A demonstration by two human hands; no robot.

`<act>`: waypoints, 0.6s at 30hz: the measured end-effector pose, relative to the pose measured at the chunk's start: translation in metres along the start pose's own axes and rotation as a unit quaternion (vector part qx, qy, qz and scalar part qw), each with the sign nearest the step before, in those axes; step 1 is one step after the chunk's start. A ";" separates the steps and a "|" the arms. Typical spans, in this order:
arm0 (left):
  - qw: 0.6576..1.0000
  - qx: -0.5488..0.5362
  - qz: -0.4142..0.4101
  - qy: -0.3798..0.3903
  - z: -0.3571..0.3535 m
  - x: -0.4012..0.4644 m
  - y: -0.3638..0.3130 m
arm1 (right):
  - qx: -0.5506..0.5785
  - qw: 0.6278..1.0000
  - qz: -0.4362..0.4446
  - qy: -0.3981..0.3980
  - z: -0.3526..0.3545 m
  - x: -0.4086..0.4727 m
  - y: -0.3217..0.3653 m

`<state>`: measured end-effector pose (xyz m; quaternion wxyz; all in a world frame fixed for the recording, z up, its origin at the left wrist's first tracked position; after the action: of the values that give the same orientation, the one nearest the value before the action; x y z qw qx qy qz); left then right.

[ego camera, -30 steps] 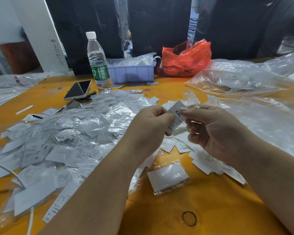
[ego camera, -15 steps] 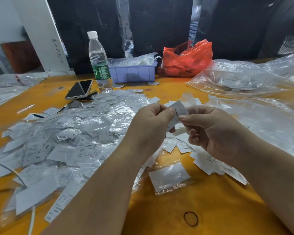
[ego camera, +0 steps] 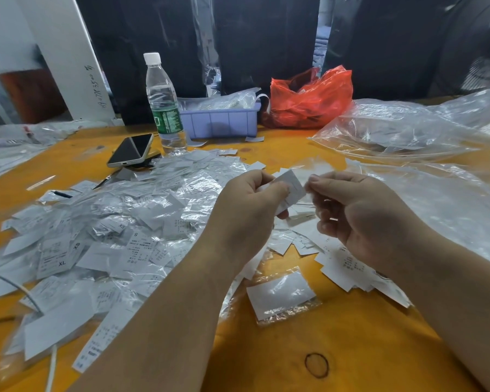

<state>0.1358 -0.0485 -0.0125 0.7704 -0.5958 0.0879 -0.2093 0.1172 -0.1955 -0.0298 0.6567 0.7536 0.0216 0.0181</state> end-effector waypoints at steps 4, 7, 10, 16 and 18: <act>0.998 -0.063 0.008 0.007 0.001 0.000 0.002 | 0.005 1.000 0.003 -0.008 0.001 0.001 0.000; 0.991 -0.126 0.030 0.019 -0.002 0.001 0.006 | 0.003 1.000 0.006 -0.015 0.003 0.001 -0.001; 0.984 -0.170 0.045 0.026 -0.004 0.002 0.010 | -0.005 1.000 0.009 -0.014 0.002 0.001 -0.001; 0.980 -0.184 0.061 0.038 -0.009 0.002 0.015 | -0.006 1.000 0.009 -0.002 -0.002 0.000 -0.001; 0.978 -0.197 0.058 0.034 -0.008 0.002 0.015 | -0.008 1.000 0.006 0.003 -0.003 0.000 -0.002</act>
<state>0.1382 -0.0532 -0.0286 0.6455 -0.7220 0.1879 -0.1633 0.1175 -0.1923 -0.0315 0.6623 0.7486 0.0188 0.0243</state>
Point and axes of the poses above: each hand's wrist, its own x-axis towards the middle knuckle, its own z-axis out of the back of the hand, y = z × x, the point moved 9 cm from there along x, towards the middle knuckle, and after that the axes turned 12 degrees about y, right-handed, at the moved point
